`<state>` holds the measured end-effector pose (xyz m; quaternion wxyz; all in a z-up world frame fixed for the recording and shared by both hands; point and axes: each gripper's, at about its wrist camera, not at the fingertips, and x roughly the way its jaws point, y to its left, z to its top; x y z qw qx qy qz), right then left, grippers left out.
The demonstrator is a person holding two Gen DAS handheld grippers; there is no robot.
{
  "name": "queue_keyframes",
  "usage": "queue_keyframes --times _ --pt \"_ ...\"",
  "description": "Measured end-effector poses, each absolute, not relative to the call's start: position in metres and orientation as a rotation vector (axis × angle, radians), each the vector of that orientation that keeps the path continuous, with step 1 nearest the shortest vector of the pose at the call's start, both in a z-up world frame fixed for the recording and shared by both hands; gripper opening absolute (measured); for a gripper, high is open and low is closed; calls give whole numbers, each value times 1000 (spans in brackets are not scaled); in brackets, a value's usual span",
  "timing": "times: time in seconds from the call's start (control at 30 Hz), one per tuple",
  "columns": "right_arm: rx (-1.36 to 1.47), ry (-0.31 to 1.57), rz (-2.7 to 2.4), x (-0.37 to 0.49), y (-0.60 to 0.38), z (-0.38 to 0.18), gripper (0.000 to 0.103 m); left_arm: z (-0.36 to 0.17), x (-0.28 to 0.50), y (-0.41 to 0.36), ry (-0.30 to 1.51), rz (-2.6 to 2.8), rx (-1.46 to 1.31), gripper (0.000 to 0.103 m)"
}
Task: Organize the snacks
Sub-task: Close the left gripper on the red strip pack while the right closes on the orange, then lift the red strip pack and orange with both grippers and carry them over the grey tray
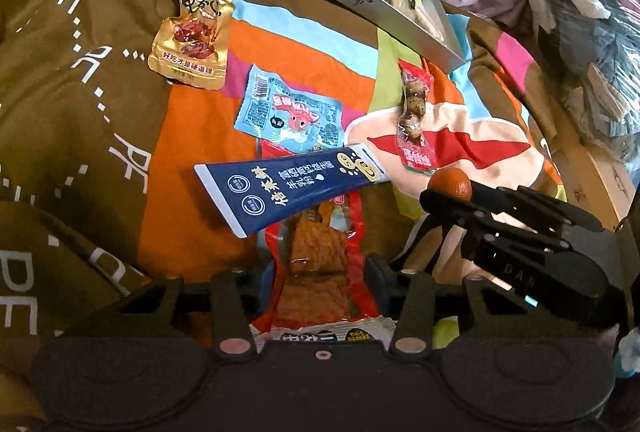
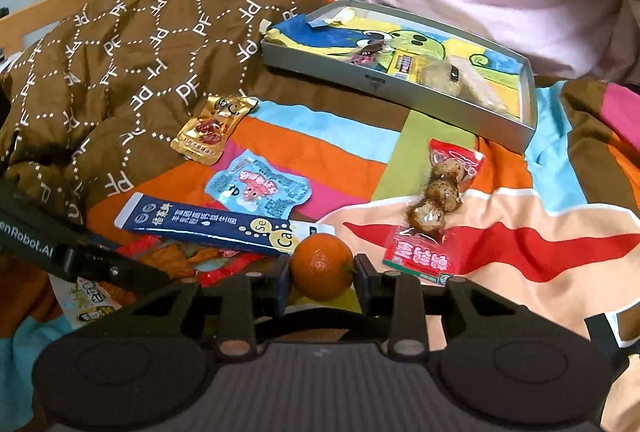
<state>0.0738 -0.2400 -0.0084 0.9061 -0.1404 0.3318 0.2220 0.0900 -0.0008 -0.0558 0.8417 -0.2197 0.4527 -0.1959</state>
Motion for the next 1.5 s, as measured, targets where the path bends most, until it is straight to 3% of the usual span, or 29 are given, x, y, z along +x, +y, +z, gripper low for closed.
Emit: queue_keyframes --times 0.1,0.17,0.27,0.33,0.47,0.67,1.07,1.5 --pt "-292 685 462 75 -238 -8 37 -55 90 -10 949 -415 -394 62" --pt "-294 689 463 76 -236 -9 37 -52 90 -20 944 -425 -330 78" --pt "-290 693 460 80 -236 -10 37 -50 91 -36 949 -430 -224 87" --pt "-284 694 457 82 -236 -9 37 -51 93 -48 956 -428 -123 87" --pt "-276 693 461 84 -236 -9 37 -54 93 -62 954 -393 42 73" --pt "-280 690 467 84 -236 -9 37 -51 92 -51 949 -369 3 60" --pt "-268 673 466 83 -239 -8 37 -47 84 -9 1057 -454 -503 57" --pt "-206 604 412 84 -255 6 37 -28 80 -3 1033 -504 -681 57"
